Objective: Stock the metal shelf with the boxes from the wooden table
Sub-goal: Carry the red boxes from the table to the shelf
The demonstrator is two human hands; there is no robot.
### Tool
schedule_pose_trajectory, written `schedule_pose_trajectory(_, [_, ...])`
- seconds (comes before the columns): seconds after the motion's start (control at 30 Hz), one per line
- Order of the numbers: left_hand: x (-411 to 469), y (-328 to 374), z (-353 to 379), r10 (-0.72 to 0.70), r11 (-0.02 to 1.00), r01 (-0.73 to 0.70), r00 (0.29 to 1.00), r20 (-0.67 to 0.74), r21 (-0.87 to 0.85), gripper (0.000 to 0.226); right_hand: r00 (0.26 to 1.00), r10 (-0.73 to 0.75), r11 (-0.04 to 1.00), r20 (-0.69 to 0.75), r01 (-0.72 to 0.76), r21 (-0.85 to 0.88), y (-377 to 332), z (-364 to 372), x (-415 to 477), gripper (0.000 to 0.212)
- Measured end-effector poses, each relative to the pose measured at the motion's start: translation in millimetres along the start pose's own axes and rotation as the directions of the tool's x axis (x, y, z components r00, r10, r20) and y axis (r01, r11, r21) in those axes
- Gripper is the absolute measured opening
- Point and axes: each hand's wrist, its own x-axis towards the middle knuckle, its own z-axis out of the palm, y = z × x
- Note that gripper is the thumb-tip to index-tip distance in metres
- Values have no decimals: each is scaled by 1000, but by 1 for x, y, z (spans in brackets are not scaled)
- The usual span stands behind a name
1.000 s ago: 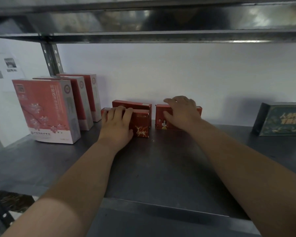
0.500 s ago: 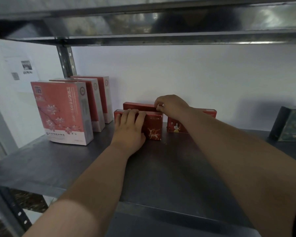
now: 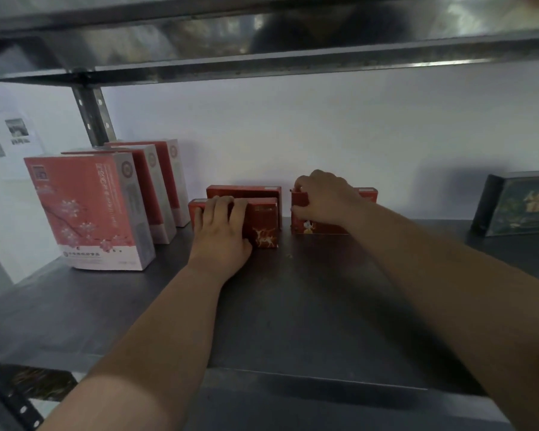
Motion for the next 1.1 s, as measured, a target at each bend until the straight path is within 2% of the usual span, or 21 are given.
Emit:
schedule_pose_trajectory(0.07, [0,0,2,-1,1000,1,1000,7,-5,80,1000,10,998,12,-9,-60,2,3,-2,58])
schedule_pose_trajectory(0.3, [-1,0,0,-20,999,20,999,29,-25,80,1000,10,998,6,-9,-59,-2,12,4,52])
schedule_pose_trajectory(0.5, [-6,6,-10,-55,997,60,995,86,-53,84,999,-22,999,-41,20,-50,-6,5,-25,67])
schedule_pose_trajectory(0.57, [-9,12,-19,-22,998,24,999,38,-66,77,999,-23,999,-37,21,-36,-10,-2,-46,64])
schedule_pose_trajectory(0.63, [-14,22,-31,37,996,-36,999,4,-86,59,1000,-15,1000,-4,15,2,-13,-8,-74,55])
schedule_pose_trajectory(0.7, [-24,36,-44,94,989,-78,988,120,-127,42,996,16,999,87,-20,45,-16,-14,-107,55])
schedule_pose_trajectory(0.73, [-32,44,-49,106,984,-67,964,243,-164,42,986,47,997,157,-56,53,-17,-18,-125,59])
schedule_pose_trajectory(0.8, [-49,59,-55,118,976,-6,853,509,-216,53,944,115,988,309,-142,65,-19,-24,-162,69])
schedule_pose_trajectory(0.83, [-58,66,-57,141,974,-8,804,577,-226,59,924,137,982,358,-174,75,-22,-29,-181,72])
schedule_pose_trajectory(0.9, [-75,81,-67,198,973,-71,755,626,-221,66,911,144,978,386,-190,85,-28,-39,-219,69])
schedule_pose_trajectory(0.97, [-93,98,-81,253,963,-125,730,635,-240,67,924,154,977,350,-195,84,-34,-48,-257,63])
schedule_pose_trajectory(1.1, [-142,137,-99,409,912,-303,712,571,-275,68,971,171,981,165,-184,66,-48,-59,-339,57])
